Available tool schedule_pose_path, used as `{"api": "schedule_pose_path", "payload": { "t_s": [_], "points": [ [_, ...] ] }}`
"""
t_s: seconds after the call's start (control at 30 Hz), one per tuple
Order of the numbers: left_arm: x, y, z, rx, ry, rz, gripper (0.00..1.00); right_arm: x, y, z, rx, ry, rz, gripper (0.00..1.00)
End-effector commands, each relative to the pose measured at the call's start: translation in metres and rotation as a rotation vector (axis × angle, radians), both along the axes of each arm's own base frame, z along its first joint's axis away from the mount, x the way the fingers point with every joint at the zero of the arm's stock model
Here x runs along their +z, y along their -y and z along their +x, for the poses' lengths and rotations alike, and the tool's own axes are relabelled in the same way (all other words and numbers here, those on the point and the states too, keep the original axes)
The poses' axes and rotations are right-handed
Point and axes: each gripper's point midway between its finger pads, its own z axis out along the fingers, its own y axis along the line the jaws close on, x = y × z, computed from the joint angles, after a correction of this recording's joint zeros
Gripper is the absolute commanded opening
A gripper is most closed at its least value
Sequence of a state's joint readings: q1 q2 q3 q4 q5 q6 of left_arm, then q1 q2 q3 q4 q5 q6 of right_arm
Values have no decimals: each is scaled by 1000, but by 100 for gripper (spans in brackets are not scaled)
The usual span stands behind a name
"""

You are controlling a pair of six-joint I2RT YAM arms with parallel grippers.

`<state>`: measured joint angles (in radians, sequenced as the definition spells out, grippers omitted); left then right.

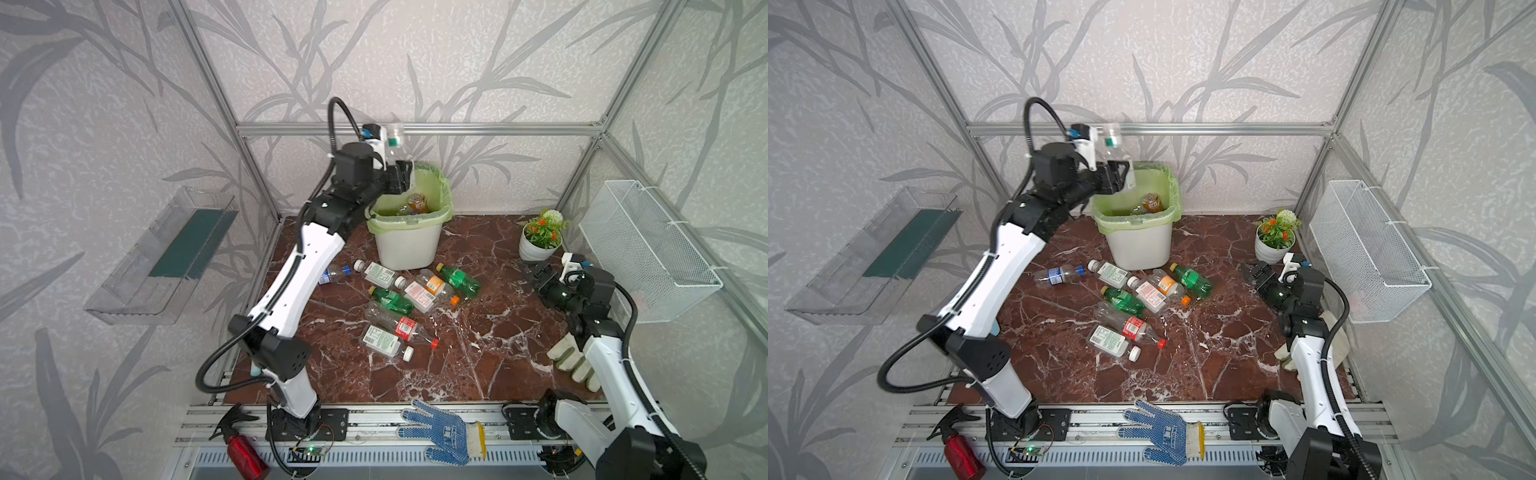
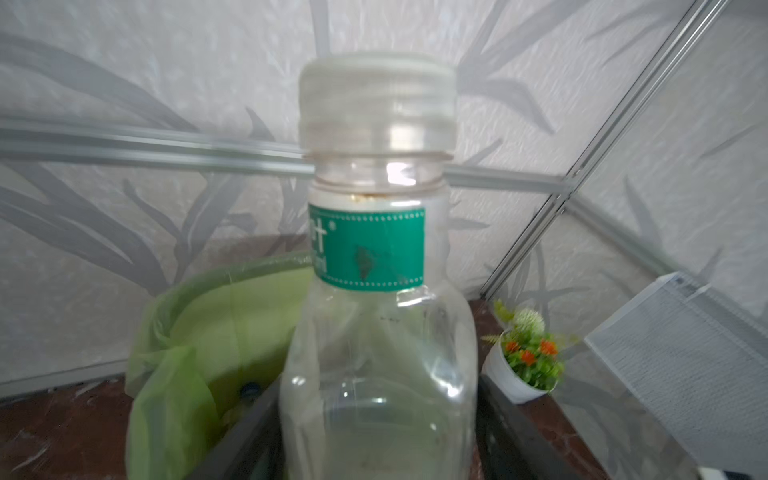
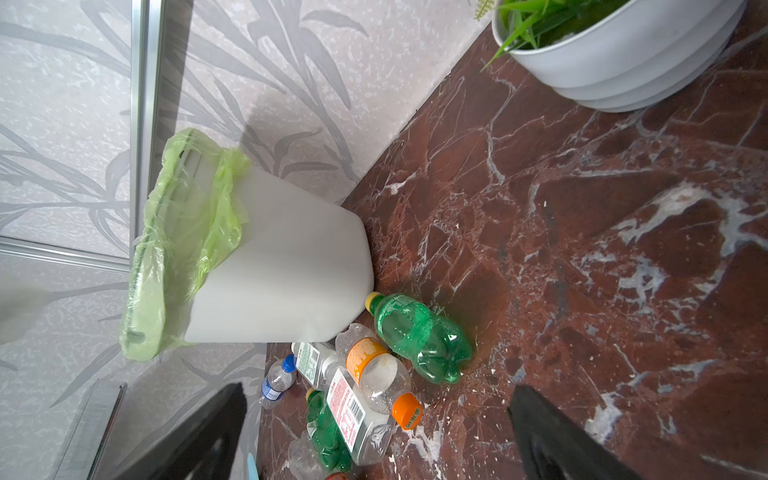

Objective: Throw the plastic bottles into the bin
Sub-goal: 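Lift the green-labelled bottle with the left gripper over the bin and release, then withdraw the left gripper to the pile while the right reaches toward the bottles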

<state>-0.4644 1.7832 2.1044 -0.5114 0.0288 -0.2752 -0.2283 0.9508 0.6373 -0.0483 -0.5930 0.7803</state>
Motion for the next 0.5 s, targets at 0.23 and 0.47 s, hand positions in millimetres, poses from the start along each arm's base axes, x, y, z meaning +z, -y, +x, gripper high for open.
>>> {"api": "schedule_pose_path", "payload": {
  "t_s": [0.23, 0.47],
  "points": [
    [88, -100, -99, 265, 304, 31, 99, 8, 0, -8, 9, -5, -40, 99],
    [36, -116, -119, 291, 238, 79, 99, 5, 0, -7, 3, -22, -47, 99]
  ]
}}
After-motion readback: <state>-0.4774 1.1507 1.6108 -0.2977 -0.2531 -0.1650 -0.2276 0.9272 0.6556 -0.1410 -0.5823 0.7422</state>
